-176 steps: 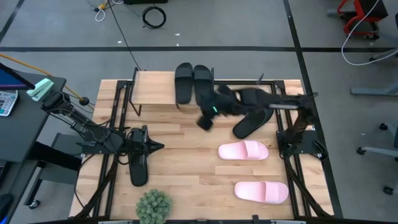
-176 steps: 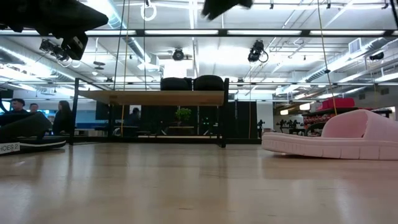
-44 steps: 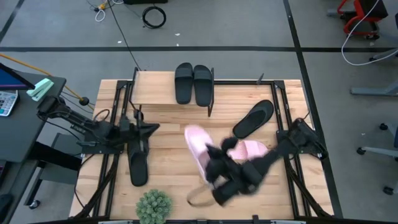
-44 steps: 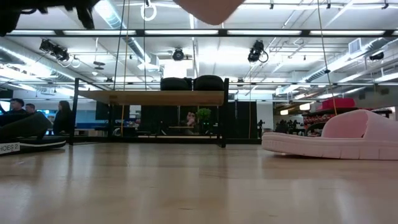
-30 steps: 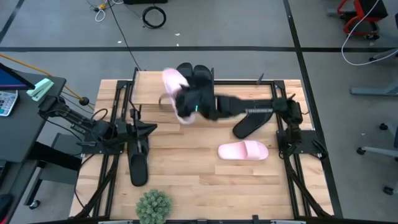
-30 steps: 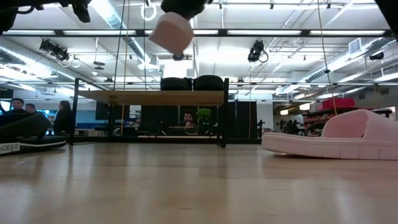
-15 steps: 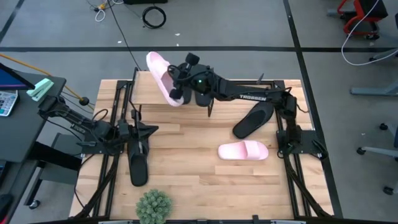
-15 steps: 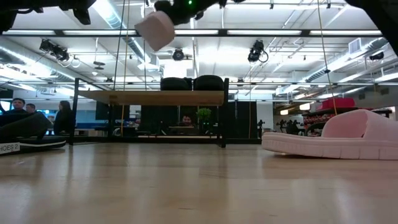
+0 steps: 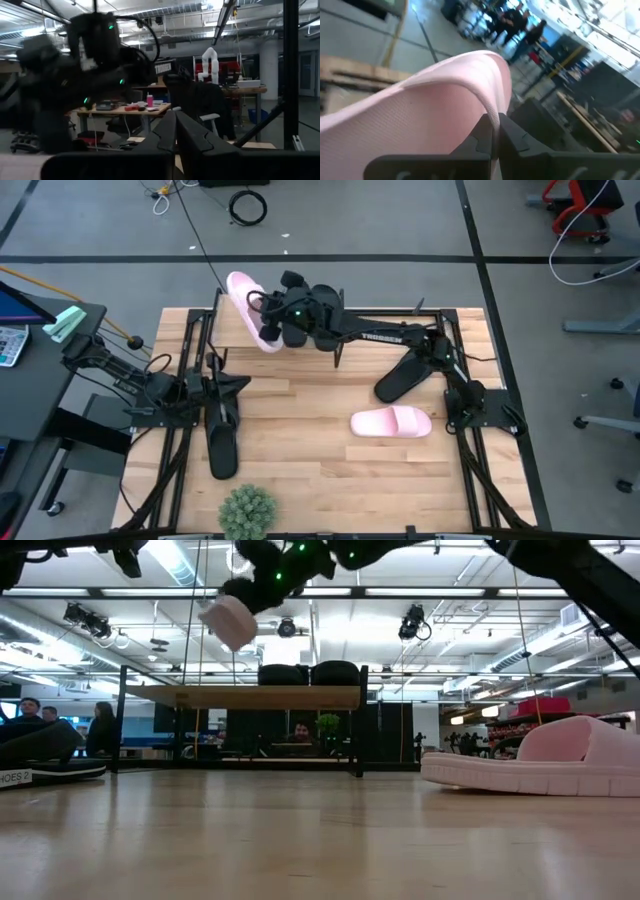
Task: Pick and place slides into the shelf
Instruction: Put the bottom pink slide on the shelf, then put the pink slide on the shelf
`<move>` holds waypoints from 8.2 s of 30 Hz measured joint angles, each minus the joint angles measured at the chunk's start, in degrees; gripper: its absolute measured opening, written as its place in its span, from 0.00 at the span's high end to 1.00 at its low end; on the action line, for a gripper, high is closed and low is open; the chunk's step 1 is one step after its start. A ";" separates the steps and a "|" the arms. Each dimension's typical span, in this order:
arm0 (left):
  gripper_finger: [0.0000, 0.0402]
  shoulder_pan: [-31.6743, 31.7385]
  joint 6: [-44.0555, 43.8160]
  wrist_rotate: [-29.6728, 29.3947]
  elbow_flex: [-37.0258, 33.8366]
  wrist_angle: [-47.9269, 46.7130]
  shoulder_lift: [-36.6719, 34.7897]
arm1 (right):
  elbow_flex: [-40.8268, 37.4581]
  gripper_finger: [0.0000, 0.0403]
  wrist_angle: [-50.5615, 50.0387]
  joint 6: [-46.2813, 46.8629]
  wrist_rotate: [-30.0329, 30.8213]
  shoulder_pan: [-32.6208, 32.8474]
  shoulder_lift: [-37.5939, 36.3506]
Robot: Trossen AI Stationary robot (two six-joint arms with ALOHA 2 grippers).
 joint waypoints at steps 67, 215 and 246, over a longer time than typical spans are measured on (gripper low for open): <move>0.95 -3.85 -5.60 -0.76 0.02 -7.15 -0.24 | 0.17 0.71 -62.20 47.64 0.52 16.62 -19.29; 0.95 6.72 -7.92 13.74 71.32 -82.23 69.52 | -65.00 0.98 -70.28 158.57 -11.92 61.00 -26.45; 0.96 -13.77 -47.26 -4.67 71.34 -111.06 36.21 | -64.98 0.98 -66.84 157.94 -11.90 61.01 -26.45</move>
